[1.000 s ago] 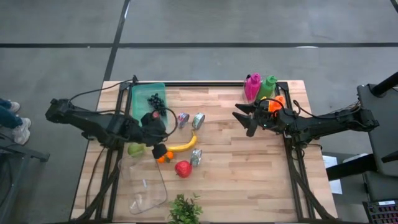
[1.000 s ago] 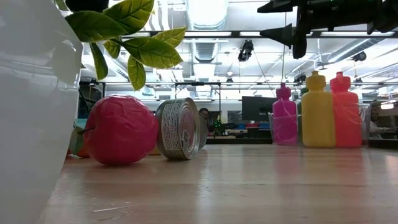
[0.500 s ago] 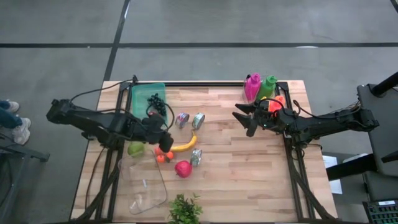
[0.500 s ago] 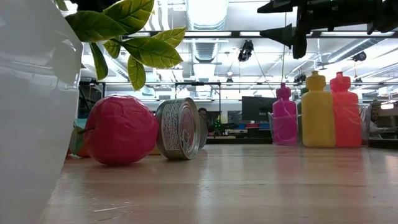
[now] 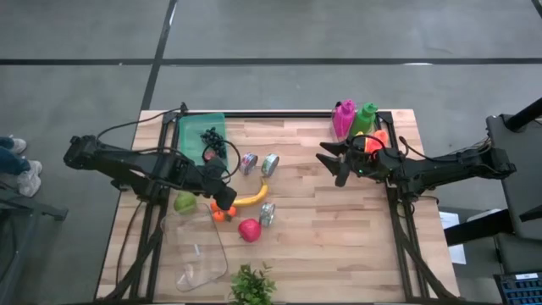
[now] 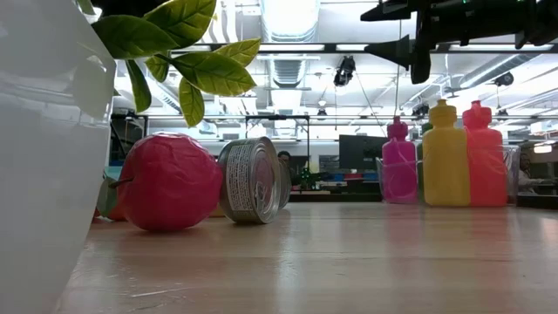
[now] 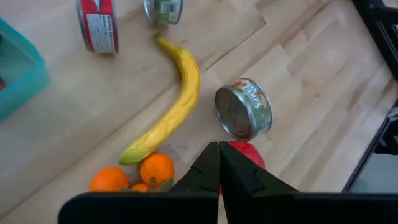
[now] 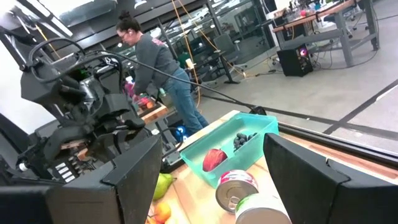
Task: Pick & Place Food Item
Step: Put the oranges into the green bin
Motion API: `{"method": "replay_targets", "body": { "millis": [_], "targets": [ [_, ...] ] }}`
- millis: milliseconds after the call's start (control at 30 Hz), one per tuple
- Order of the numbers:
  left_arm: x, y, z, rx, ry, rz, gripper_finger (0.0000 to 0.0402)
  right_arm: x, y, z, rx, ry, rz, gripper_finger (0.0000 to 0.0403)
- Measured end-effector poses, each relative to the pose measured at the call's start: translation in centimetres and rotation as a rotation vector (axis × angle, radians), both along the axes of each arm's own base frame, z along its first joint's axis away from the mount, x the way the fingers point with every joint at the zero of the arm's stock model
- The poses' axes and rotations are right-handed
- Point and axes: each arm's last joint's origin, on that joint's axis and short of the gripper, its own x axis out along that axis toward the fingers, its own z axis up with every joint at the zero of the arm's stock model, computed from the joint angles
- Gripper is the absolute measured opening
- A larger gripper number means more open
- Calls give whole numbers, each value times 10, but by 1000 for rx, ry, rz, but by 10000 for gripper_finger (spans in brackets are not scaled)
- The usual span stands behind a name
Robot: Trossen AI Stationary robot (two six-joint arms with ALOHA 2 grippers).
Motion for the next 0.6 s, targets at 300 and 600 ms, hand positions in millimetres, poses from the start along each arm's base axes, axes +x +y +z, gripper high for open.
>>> {"method": "replay_targets", "body": {
  "millis": [300, 600],
  "targets": [
    [-1, 1, -4, -54, 32, 22, 5, 0, 0, 0, 0, -1, 2, 276],
    [-11, 9, -11, -226, 205, 9, 6, 0, 0, 0, 0, -1, 3, 276]
  ]
}}
